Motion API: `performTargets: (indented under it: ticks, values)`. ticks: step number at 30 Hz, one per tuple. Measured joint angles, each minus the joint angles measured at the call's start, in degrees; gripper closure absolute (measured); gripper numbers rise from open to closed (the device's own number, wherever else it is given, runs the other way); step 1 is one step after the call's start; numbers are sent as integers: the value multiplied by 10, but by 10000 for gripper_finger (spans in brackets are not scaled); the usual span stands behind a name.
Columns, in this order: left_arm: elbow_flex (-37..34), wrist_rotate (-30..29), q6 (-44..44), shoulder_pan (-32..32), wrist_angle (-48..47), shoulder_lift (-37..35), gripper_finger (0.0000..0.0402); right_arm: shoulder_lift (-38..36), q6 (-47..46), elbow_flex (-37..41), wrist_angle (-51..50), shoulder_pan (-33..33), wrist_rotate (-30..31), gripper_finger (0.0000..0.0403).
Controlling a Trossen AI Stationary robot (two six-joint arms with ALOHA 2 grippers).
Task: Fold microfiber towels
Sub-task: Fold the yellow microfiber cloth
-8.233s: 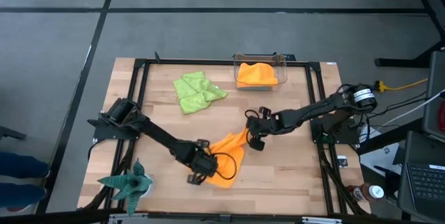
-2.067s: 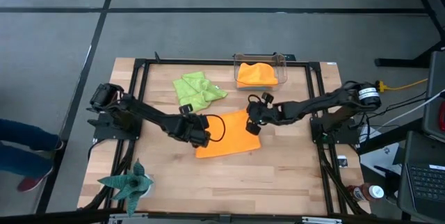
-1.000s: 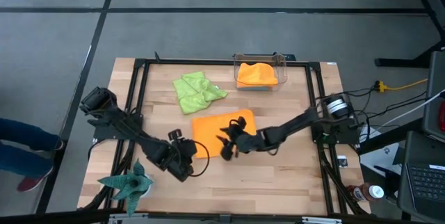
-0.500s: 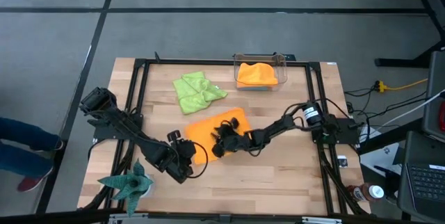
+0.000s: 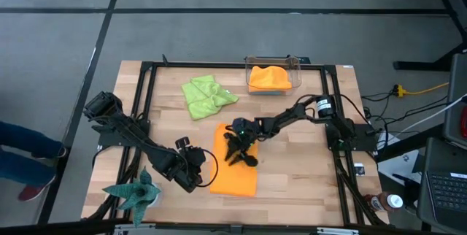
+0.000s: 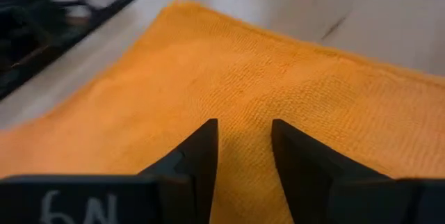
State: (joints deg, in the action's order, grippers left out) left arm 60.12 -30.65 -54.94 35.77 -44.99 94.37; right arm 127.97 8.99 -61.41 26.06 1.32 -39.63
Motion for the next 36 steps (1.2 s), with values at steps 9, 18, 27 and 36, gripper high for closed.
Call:
performTargets:
  ticks: [9,18,27,36]
  values:
    - [0,0,0,0,0,0,225,-71,-11,8,-99,5,-53,264]
    - [0,-3,0,0,16,0,225,-256,-85,6,-312,84,183,264]
    - [0,-38,-15,-2,34,0,225,-232,-458,25,-289,228,664,264]
    - [0,-48,-15,-5,39,0,225,-24,-480,29,-16,266,910,264]
